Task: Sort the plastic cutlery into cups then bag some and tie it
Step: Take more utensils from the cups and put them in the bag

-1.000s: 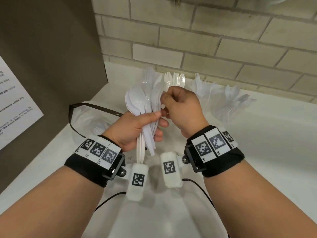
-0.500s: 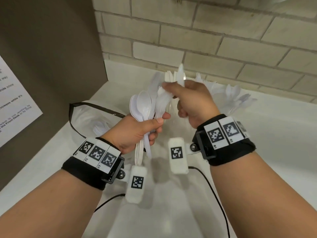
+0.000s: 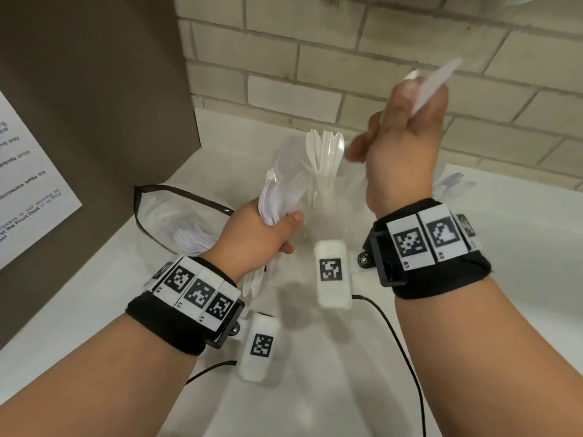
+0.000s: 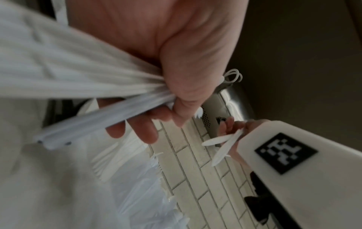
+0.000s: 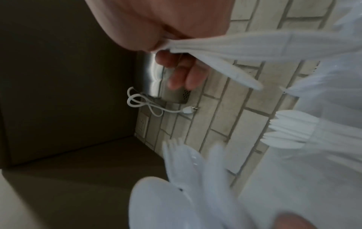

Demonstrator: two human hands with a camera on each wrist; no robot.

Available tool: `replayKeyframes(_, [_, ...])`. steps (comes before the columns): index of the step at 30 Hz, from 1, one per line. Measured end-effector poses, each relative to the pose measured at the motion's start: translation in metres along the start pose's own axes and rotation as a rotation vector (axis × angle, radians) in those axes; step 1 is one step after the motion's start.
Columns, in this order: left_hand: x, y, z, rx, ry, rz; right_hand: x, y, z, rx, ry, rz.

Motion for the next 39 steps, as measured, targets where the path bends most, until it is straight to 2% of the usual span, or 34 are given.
replayKeyframes(2, [-0.003,-0.003,-0.004,-0.076,0.007,-0.027,-0.015,0.013,0.010,0.170,0.075,0.188])
replayKeyframes(5, [-0.009,-0.008,-0.011,-0.161,0.024,-0.198,-0.044,0.027,0.035,0.416,0.257,0.421])
replayKeyframes(7, [-0.013,-0.006,-0.016,-0.164,0.059,-0.350,-0.059,0.035,0.050,0.546,0.318,0.565])
replayKeyframes(9, [-0.012,-0.004,-0.017,-0.153,0.055,-0.428,-0.068,0.042,0.058,0.611,0.321,0.596])
replayKeyframes(13, [0.001,-0.003,-0.014,-0.091,0.016,-0.221,-0.070,0.046,0.057,0.660,0.347,0.387])
replayKeyframes(15, [0.000,-0.002,-0.012,-0.038,0.021,-0.144,-0.071,0.044,0.054,0.690,0.342,0.358])
replayKeyframes(18, [-0.006,0.006,-0.006,0.078,0.036,0.091,-0.076,0.041,0.052,0.716,0.383,0.345])
replayKeyframes(20, [-0.007,0.009,-0.002,0.099,0.031,0.188,-0.078,0.040,0.053,0.715,0.398,0.353])
replayKeyframes(22, [-0.006,0.006,-0.003,0.028,0.025,0.175,-0.074,0.036,0.048,0.621,0.318,0.428])
replayKeyframes(24, [-0.004,-0.002,-0.006,-0.092,0.008,0.057,-0.063,0.026,0.038,0.435,0.189,0.467])
replayKeyframes(25, [-0.005,-0.005,-0.006,-0.143,0.015,-0.011,-0.058,0.026,0.037,0.395,0.143,0.454])
replayKeyframes(29, [-0.015,-0.004,-0.010,-0.151,0.090,-0.156,-0.054,0.045,0.047,0.535,0.112,0.502])
replayKeyframes(33, [-0.025,0.010,-0.005,-0.051,0.209,-0.157,-0.052,0.049,0.047,0.514,0.092,0.549])
replayKeyframes(37, [-0.021,0.008,0.000,-0.107,0.124,0.005,-0.048,0.049,0.045,0.529,0.086,0.538])
replayKeyframes(39, [-0.022,0.006,0.000,-0.112,0.128,0.089,-0.047,0.049,0.046,0.566,0.099,0.507])
Point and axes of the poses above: each hand's wrist, its own z-axis away from the middle knuckle, its own y-axis out of the palm, x = y × z, the point moved 7 cm from there along -z, towards the middle knuckle, and after that the axes turned 1 degree about -y, right-handed, at the moved point
